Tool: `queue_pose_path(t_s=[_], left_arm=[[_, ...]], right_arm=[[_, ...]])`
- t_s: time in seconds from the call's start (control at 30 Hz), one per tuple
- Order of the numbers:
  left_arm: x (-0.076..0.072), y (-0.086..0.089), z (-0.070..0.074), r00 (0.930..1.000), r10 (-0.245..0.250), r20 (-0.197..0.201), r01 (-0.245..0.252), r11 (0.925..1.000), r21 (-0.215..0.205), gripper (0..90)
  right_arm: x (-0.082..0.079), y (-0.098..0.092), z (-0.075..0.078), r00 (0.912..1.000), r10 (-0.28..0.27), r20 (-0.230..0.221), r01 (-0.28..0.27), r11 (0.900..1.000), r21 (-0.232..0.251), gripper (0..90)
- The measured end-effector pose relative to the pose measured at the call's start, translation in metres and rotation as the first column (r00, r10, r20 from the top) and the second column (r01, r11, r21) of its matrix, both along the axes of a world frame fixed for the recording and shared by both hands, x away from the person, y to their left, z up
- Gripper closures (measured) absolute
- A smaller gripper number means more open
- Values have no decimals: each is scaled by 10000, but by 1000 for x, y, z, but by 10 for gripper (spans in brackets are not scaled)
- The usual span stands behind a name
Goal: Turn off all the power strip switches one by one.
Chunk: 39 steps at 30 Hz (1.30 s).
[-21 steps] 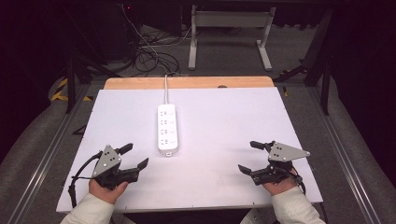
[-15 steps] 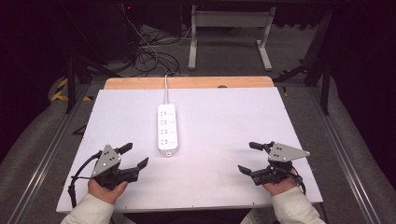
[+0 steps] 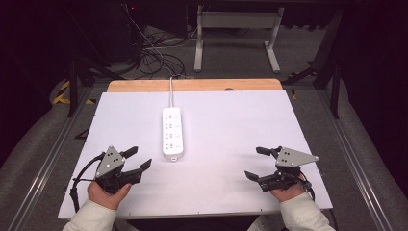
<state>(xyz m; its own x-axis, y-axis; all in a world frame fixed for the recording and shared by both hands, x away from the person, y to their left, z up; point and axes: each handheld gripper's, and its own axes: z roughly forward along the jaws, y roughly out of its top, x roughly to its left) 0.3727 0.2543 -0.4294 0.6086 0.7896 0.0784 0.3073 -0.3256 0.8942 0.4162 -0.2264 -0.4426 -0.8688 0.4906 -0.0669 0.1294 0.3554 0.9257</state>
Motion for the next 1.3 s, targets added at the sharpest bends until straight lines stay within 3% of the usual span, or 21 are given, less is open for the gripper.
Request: queue_pose_path(t_s=[0.07,0.1,0.13,0.27,0.4,0.43,0.5,0.77,1.0,1.3], left_arm=[[0,0,1,10000,10,44,-11,9999,136,430],[1,0,5,10000,65,26,-66,9987,501,476],[2,0,7,10000,2,-48,1,9984,568,525],[5,0,11,9991,-267,-314,280,9988,405,701],[12,-4,16,9975,-352,-617,388,9976,578,892],[16,-7,18,9951,-503,-851,571,9952,796,898],[19,-9,19,9937,-607,-942,685,9943,814,900],[42,-22,29,9874,-862,-1324,941,9941,548,900],[62,-35,29,9738,-1107,-1985,1200,9922,351,900],[76,-49,28,9692,-1231,-2133,1364,9895,485,900]], right_arm=[[0,0,0,10000,42,-38,-42,10000,3,128],[0,0,0,10000,65,-52,-65,10000,-8,129],[0,1,0,10000,75,-55,-75,10000,-11,130],[0,2,-1,9999,104,-83,-105,9999,-55,131],[1,2,-1,9998,110,-137,-111,9999,-64,131],[1,2,-1,9999,95,-139,-96,9999,-84,131],[1,3,-2,9998,107,-168,-109,9999,-94,131],[2,3,-2,9996,130,-252,-132,9999,-88,133],[2,3,-3,9994,173,-300,-176,9998,-97,134],[2,3,-3,9993,193,-319,-196,9998,-103,134]])
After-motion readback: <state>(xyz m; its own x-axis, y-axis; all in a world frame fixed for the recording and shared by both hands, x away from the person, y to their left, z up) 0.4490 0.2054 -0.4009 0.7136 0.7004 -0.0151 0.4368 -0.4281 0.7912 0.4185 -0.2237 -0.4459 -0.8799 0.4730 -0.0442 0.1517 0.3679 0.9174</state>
